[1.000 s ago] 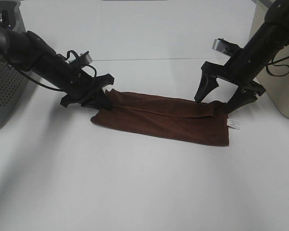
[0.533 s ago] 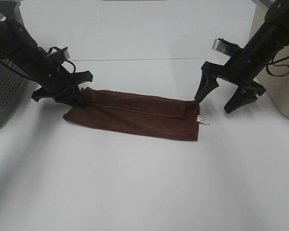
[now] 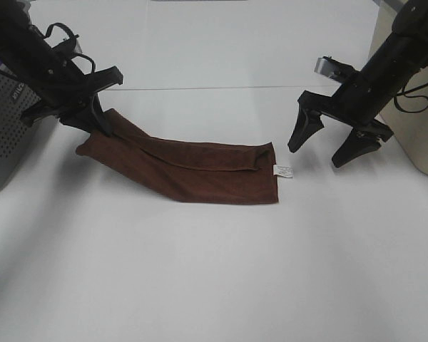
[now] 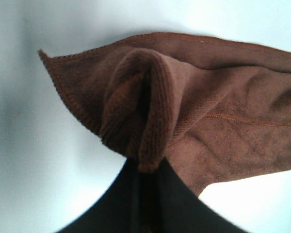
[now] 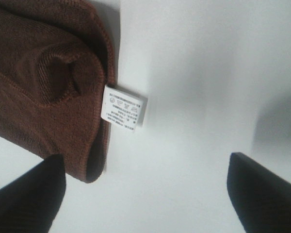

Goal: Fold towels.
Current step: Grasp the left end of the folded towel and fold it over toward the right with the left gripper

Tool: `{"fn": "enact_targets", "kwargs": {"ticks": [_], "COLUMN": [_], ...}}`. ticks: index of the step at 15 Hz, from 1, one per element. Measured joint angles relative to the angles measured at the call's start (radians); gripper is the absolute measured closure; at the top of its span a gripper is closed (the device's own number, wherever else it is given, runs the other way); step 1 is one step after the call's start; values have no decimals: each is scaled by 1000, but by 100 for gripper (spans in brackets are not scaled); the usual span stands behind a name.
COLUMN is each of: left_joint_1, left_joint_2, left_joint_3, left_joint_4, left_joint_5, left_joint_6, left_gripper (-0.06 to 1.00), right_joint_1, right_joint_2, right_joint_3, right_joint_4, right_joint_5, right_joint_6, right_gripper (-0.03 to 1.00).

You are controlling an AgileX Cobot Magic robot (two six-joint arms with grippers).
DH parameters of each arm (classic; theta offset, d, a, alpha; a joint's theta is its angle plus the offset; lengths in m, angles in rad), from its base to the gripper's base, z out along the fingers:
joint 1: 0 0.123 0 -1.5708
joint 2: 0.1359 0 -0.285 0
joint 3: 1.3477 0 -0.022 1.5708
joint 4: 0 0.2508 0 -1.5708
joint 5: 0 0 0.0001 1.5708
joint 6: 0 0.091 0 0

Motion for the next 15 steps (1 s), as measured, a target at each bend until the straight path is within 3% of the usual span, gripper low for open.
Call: {"fn": "enact_targets", "kwargs": {"ticks": [2,6,11,15], "left_joint_1": [-25,-165,-330,-412], "left_joint_2": [-18,-50,-40,99], "left_joint_3": [0,-6,-9,-130], "left_joint_4": [0,-16,-55,-106], "left_joint_5": [17,-46,-234,-252], "left_joint_6": [-5,-25,-31,-42], "left_gripper": [91,91,91,85], "right_joint_1": [0,0,0,0], "right_joint_2": [0,0,0,0], "right_joint_3": [0,0,0,0], "right_joint_4": [0,0,0,0], "right_joint_5": [0,0,0,0], "right_joint_6": [0,0,0,0], "right_gripper": [12,12,12,12]}}
